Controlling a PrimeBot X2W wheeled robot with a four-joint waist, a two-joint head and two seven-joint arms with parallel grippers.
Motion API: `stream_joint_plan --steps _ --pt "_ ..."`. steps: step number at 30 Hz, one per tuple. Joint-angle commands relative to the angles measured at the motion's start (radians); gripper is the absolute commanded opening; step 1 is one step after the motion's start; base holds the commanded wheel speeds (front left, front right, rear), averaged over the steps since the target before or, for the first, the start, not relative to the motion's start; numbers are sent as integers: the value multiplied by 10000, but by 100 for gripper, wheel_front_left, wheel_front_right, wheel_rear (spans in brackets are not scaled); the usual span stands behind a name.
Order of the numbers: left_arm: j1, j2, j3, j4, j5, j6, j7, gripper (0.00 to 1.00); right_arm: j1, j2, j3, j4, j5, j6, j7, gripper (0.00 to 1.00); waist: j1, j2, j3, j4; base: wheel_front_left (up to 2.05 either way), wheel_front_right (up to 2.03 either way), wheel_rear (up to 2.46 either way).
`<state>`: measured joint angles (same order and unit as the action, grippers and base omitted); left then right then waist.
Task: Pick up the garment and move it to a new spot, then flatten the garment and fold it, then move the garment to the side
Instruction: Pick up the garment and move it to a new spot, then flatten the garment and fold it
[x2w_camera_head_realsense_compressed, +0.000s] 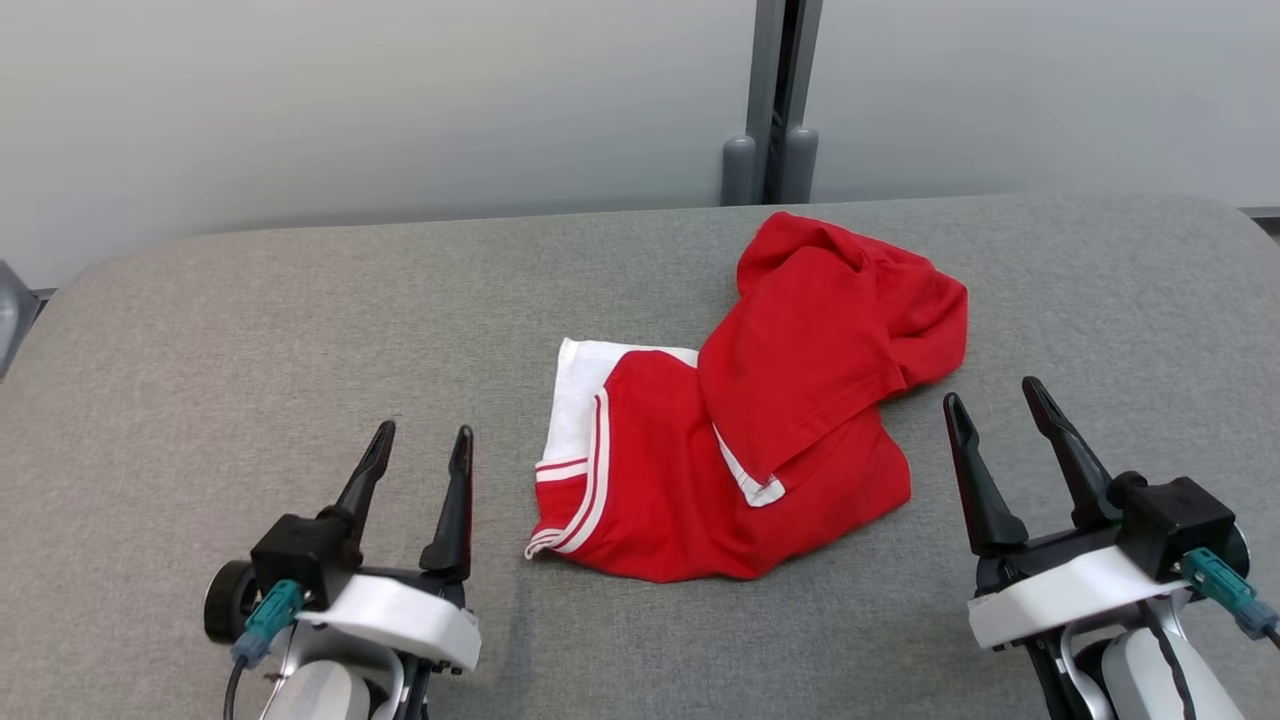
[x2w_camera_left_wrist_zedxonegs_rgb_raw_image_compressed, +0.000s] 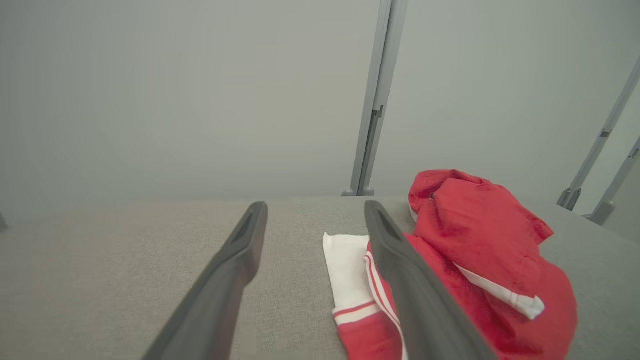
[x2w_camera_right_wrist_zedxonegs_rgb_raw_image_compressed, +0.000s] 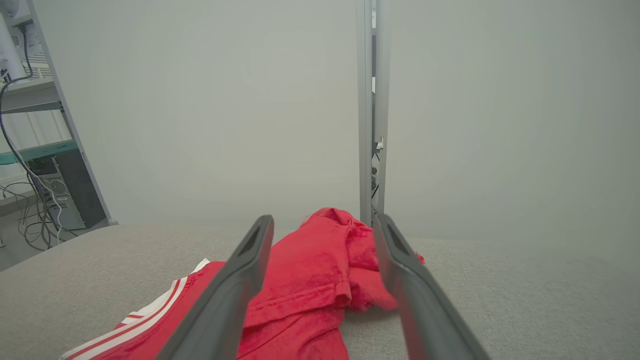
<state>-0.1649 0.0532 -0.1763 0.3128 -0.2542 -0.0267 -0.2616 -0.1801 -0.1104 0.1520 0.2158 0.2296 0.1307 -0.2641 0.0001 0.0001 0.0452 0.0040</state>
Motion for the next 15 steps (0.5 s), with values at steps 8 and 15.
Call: stream_joint_plan --steps 8,15 --pt "111 -17 -14 -71 -103 -165 -36 100 7 -1 87 103 3 1 -6 100 -1 -1 71 54 0 0 0" --pt "-657 -17 -839 1265 -555 -503 -37 100 -297 29 187 139 -39 1 -6 100 -1 -1 652 -321 0 0 0"
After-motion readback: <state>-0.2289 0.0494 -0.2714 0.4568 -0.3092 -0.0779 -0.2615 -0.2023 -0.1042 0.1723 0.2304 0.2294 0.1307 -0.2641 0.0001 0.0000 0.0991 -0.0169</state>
